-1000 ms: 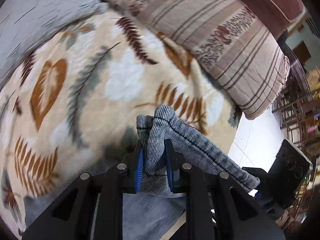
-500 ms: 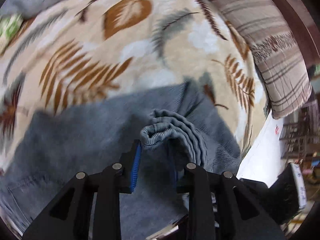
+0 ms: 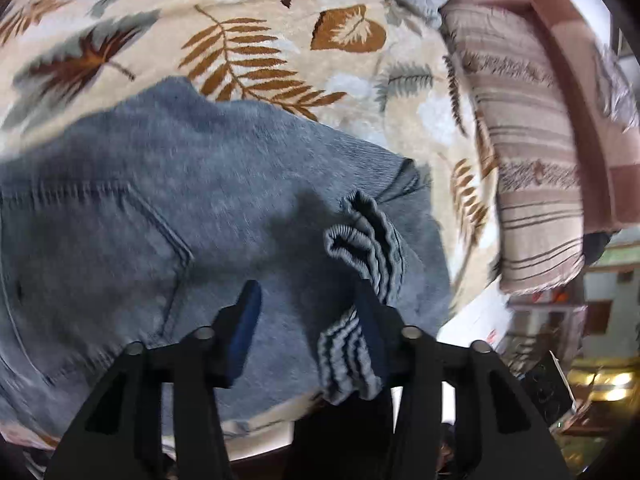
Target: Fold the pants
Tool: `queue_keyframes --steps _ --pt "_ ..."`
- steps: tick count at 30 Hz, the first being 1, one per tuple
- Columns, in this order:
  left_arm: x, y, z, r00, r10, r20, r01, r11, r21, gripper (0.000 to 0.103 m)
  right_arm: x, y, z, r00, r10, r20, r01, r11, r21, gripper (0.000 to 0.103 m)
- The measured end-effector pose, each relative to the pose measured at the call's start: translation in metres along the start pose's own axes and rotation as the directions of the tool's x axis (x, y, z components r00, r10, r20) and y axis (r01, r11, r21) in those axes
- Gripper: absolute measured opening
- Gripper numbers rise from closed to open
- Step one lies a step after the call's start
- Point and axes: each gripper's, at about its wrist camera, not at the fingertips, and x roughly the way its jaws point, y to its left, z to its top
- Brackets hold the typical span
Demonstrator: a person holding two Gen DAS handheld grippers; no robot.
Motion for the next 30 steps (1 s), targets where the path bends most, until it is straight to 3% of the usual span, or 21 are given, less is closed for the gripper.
queue_keyframes --steps 6,8,11,15,17,22,25,26,27,28,29,30 --pt "0.009 -0.003 -0.021 0.992 -0.124 0.010 0.124 0.989 -0.082 0.055 -0.018 -0.028 0.028 0.999 -0.025 0.047 0.021 0.997 0.078 0.067" --pt "0.009 -0.008 -0.027 0.995 -0.089 0.039 0.091 0.995 -0.051 0.064 -0.017 -0.034 0.043 0.999 -0.019 0.046 0.015 0.996 0.084 0.067" --pt "0.027 -0.016 -0.037 1.000 -0.001 0.005 0.001 1.000 0.004 0.066 -0.004 -0.038 0.072 1.000 -0.012 0.008 0.012 0.997 0.073 0.068" --pt "0.043 -0.022 -0.054 1.000 -0.007 -0.022 0.007 1.000 0.026 0.066 0.043 -0.026 0.117 0.990 0.006 -0.139 -0.004 1.000 0.017 0.070" --pt "0.046 -0.024 -0.062 1.000 -0.014 -0.016 0.015 1.000 0.023 0.066 0.080 -0.010 0.135 0.963 -0.053 -0.265 0.044 0.998 -0.041 0.070" --pt "0.038 -0.024 -0.075 0.998 -0.054 0.040 0.054 0.998 -0.015 0.066 0.149 0.025 0.139 0.873 -0.137 -0.468 0.069 0.985 -0.159 0.070" --pt "0.040 -0.023 -0.081 0.994 -0.094 0.048 0.096 0.995 -0.037 0.065 0.173 0.041 0.128 0.830 -0.193 -0.524 0.072 0.968 -0.242 0.070" --pt "0.043 -0.023 -0.082 0.995 -0.089 0.043 0.091 0.995 -0.035 0.062 0.179 0.047 0.122 0.817 -0.252 -0.518 0.096 0.947 -0.308 0.069" --pt "0.045 -0.024 -0.083 0.996 -0.079 0.044 0.081 0.996 -0.030 0.057 0.184 0.050 0.117 0.809 -0.309 -0.500 0.119 0.919 -0.375 0.065" --pt "0.046 -0.025 -0.083 0.997 -0.067 0.044 0.068 0.997 -0.023 0.041 0.185 0.053 0.112 0.809 -0.335 -0.482 0.120 0.898 -0.424 0.046" --pt "0.047 -0.027 -0.083 0.997 -0.064 0.041 0.065 0.998 -0.016 0.032 0.183 0.054 0.110 0.816 -0.355 -0.457 0.131 0.882 -0.452 0.033" --pt "0.047 -0.029 -0.081 0.997 -0.065 0.043 0.066 0.998 -0.012 0.032 0.178 0.053 0.111 0.827 -0.358 -0.433 0.141 0.879 -0.456 0.030"
